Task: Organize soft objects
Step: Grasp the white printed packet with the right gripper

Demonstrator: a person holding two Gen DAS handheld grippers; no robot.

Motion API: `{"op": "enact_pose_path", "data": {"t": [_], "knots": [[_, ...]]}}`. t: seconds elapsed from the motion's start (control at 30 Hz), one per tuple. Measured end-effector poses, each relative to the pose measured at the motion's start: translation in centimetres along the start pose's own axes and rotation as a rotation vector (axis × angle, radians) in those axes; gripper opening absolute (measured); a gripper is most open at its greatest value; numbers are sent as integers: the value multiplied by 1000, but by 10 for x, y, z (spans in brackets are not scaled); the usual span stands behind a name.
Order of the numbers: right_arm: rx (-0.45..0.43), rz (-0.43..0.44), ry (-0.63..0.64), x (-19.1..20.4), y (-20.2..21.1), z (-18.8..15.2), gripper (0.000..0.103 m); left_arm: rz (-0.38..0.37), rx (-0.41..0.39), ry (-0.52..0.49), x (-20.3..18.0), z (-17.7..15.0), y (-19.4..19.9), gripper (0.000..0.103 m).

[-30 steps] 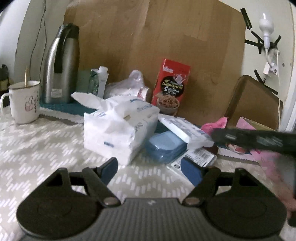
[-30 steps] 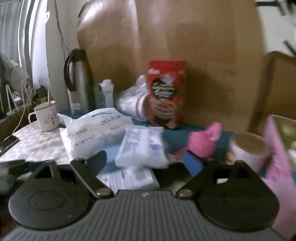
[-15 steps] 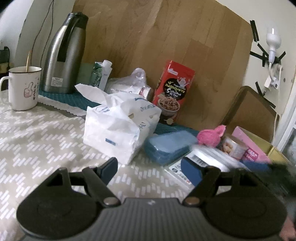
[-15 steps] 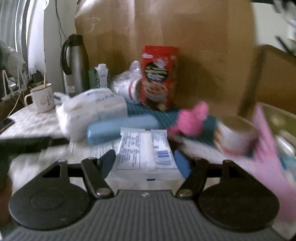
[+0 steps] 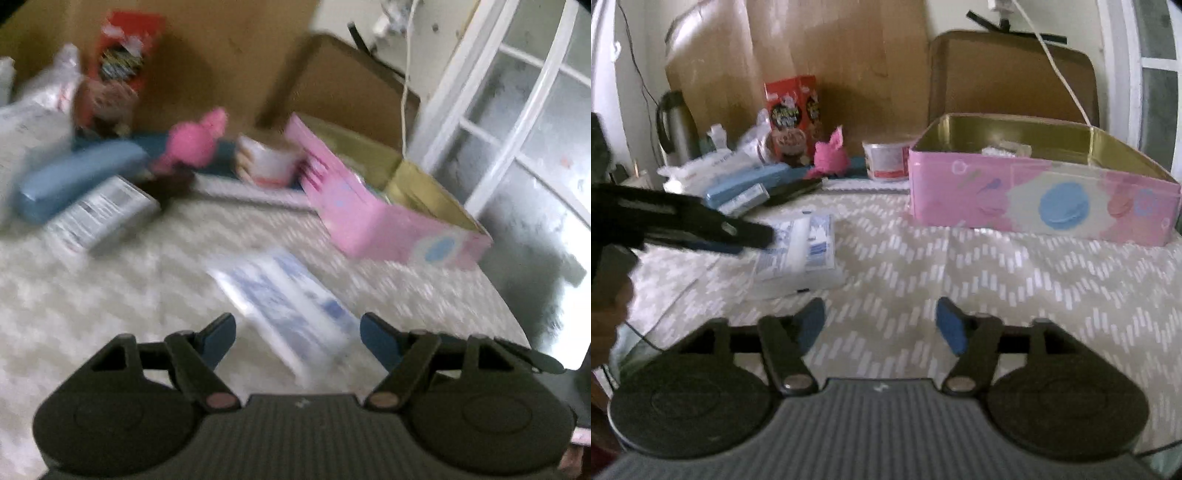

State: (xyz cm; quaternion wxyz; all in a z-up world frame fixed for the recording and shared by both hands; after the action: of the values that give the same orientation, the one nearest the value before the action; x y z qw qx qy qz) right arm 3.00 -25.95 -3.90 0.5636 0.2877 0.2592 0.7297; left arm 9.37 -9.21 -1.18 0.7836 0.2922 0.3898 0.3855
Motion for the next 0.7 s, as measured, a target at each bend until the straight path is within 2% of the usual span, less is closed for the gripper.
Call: {"op": "enact_pose_path", "data": {"t": [0.1,0.2,0.3,0.4,0.43,0.47,0.5,0.57,0.7], "knots": [[-25,39,46,8,-2,5,81,23,31,42,-4,1,-8,78],[-20,83,112,20,-10,13,85,74,-1,74,-1,4,-1,83],[5,112,188,35,-24,21,88,105,-10,121,9,7,4,83],[38,130,246,52,-44,28,88,91,30,155,17,9,-3,77],[62,124,257,55,-51,28,82,102,22,132,14,10,-5,71],[69,126,269,59,-57,26,80,106,26,105,10,10,-8,67],[60,130,284,62,-56,25,80,103,34,76,4,9,-11,57],[30,114,293,64,-51,23,80,118,41,48,-7,9,-14,56],[-100,38,289,52,-24,21,79,59,-18,-16,-31,17,-1,53]]}}
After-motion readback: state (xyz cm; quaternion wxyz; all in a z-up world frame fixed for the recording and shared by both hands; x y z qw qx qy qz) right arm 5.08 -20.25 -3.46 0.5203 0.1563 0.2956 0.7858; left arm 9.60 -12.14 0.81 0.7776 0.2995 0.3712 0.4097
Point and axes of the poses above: each gripper's, at about its wrist camera, not at the fingertips, and y roughly against the way its jaws point, x to its left, z to its top, the point moved 5 cm from there along -y, roughly the way its jaws point, and after that the axes turned 13 degrees about x, right-handed, at the moved point
